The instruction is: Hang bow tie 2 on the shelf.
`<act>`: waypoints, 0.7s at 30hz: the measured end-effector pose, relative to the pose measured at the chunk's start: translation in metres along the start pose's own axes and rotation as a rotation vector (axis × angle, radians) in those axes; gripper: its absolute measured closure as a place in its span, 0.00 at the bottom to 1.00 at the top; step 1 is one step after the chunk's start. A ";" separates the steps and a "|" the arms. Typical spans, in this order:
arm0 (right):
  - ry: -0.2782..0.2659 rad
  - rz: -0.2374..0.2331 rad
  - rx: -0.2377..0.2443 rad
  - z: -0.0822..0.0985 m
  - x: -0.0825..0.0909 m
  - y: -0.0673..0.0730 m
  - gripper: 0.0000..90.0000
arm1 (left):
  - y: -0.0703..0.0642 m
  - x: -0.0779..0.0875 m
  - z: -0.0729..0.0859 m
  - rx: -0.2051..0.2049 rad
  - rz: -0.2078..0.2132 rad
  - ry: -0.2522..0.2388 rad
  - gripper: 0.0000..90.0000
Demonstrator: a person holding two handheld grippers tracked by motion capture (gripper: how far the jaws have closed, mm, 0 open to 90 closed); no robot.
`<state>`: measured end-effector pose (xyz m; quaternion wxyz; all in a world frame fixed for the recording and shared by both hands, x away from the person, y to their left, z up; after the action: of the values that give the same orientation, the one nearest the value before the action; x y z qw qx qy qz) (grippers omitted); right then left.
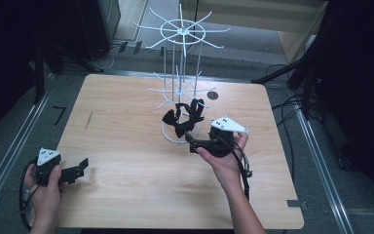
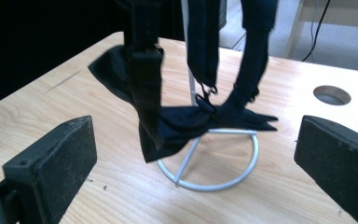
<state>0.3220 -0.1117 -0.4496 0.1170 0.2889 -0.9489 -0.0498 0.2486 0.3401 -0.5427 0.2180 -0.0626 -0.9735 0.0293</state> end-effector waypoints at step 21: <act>0.056 0.031 -0.002 0.043 0.024 -0.028 0.00 | 0.001 0.000 0.000 0.001 -0.002 0.004 0.00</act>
<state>0.3068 -0.1476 -0.4906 0.1445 0.2753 -0.9496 -0.0408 0.2486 0.3407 -0.5427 0.2201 -0.0614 -0.9731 0.0294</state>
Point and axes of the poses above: each handheld gripper's, and its own axes: x roughly backward along the jaws, z roughly out of its underside, y roughly to its left, the point moved 3 cm from there along -x, roughly forward along the jaws, and after that the axes turned 13 degrees about -y, right-handed, at the moved point
